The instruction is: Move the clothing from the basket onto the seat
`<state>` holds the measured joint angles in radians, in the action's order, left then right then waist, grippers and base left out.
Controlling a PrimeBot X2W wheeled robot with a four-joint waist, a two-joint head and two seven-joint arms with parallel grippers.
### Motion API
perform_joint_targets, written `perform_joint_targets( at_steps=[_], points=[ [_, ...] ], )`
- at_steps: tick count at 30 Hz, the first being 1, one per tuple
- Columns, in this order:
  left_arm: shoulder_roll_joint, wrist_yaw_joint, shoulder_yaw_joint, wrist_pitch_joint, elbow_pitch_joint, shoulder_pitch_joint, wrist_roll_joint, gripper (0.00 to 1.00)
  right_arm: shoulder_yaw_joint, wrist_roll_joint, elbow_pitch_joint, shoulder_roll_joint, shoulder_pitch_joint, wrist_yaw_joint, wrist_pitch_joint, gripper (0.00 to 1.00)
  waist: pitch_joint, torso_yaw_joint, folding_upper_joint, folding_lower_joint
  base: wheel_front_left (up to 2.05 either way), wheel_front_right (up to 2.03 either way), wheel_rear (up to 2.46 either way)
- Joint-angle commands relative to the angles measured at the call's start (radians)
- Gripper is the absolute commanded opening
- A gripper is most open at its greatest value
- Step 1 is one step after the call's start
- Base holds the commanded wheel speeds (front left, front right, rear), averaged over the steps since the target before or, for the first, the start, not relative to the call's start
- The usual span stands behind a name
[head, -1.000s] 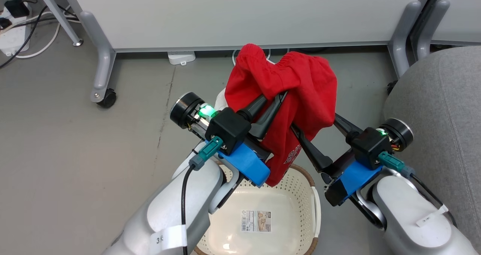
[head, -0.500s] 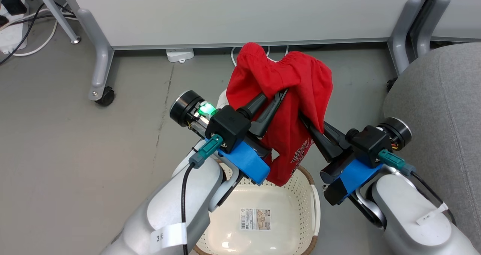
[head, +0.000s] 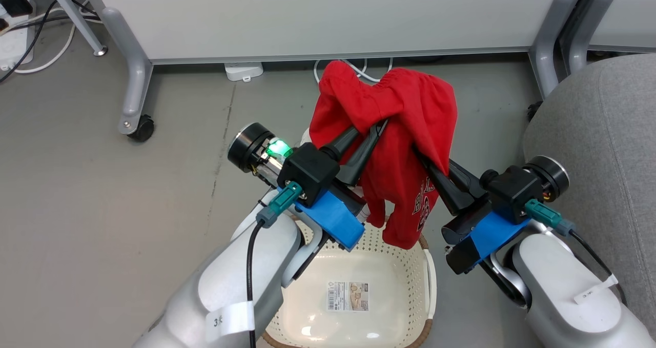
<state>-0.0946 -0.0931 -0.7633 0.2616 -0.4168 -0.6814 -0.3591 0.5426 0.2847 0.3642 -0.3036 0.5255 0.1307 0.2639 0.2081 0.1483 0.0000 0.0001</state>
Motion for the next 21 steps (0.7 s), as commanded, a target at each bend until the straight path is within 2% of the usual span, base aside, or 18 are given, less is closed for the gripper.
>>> perform_joint_targets(
  at_steps=[1, 2, 21],
  points=[
    [-0.006, 0.004, -0.004, 0.004, -0.001, -0.013, 0.005, 0.46, -0.002, 0.000, -0.005, 0.003, -0.006, 0.000, 0.001, 0.00, 0.000, 0.000, 0.0000, -0.0001, 0.00, 0.00, 0.00],
    [-0.007, 0.006, -0.005, 0.004, -0.005, -0.015, 0.007, 1.00, -0.006, -0.001, -0.006, 0.003, -0.008, 0.000, 0.001, 0.00, 0.001, 0.000, 0.0000, -0.0001, 0.00, 0.00, 0.00],
    [-0.018, 0.020, -0.013, 0.005, -0.018, -0.007, 0.006, 1.00, -0.091, -0.012, -0.027, 0.022, -0.033, 0.000, 0.001, 0.00, 0.021, -0.028, 0.0000, -0.0001, 0.00, 0.00, 0.00]
  ],
)
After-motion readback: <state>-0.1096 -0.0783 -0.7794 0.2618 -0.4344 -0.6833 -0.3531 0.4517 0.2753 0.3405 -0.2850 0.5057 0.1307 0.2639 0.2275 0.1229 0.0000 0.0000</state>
